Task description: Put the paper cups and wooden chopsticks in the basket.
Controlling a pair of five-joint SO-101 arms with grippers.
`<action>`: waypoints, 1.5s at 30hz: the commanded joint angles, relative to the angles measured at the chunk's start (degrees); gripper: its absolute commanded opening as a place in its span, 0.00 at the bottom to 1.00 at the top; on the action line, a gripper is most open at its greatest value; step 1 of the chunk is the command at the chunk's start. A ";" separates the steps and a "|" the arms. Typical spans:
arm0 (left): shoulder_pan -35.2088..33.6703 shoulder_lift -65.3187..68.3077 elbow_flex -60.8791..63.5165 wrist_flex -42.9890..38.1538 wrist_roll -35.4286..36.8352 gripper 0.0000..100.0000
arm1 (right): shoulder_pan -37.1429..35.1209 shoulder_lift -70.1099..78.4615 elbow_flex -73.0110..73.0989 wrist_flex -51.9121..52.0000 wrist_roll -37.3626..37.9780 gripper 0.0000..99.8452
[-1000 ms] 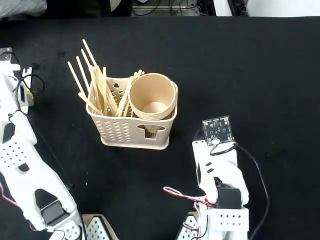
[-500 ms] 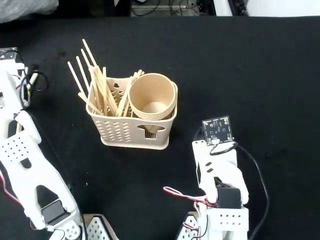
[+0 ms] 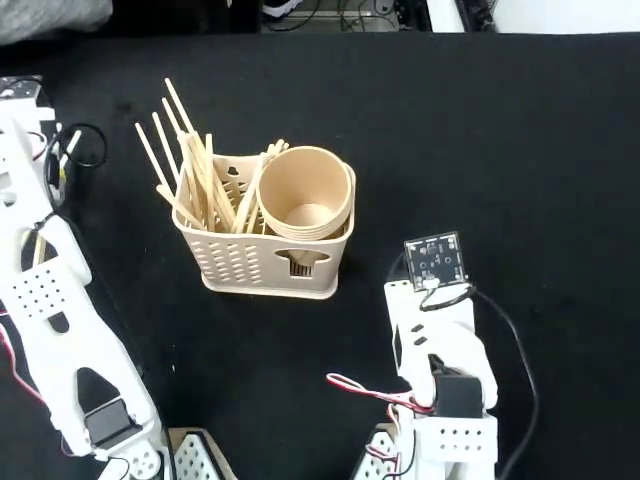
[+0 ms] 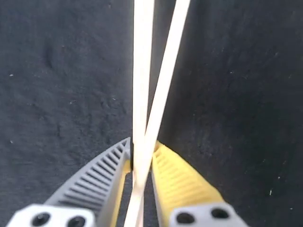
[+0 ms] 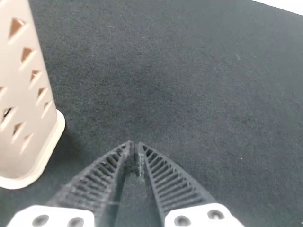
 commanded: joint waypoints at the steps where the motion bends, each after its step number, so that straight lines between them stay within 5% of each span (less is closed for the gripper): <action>1: 1.10 -1.41 -3.30 0.62 2.11 0.03 | 0.62 -3.21 -0.40 0.26 0.09 0.01; 12: 4.44 -11.60 -0.04 0.79 13.10 0.03 | 0.62 -3.21 -0.40 0.26 0.09 0.01; 31: 16.31 -40.35 25.71 -0.53 19.78 0.03 | 0.70 -3.21 -0.40 0.26 0.09 0.01; 38: 16.40 -52.48 46.64 -13.27 21.71 0.03 | 0.70 -3.21 -0.40 0.26 0.09 0.01; 45: 16.40 -76.57 83.12 -44.22 22.24 0.03 | 0.70 -3.21 -0.40 0.26 0.09 0.01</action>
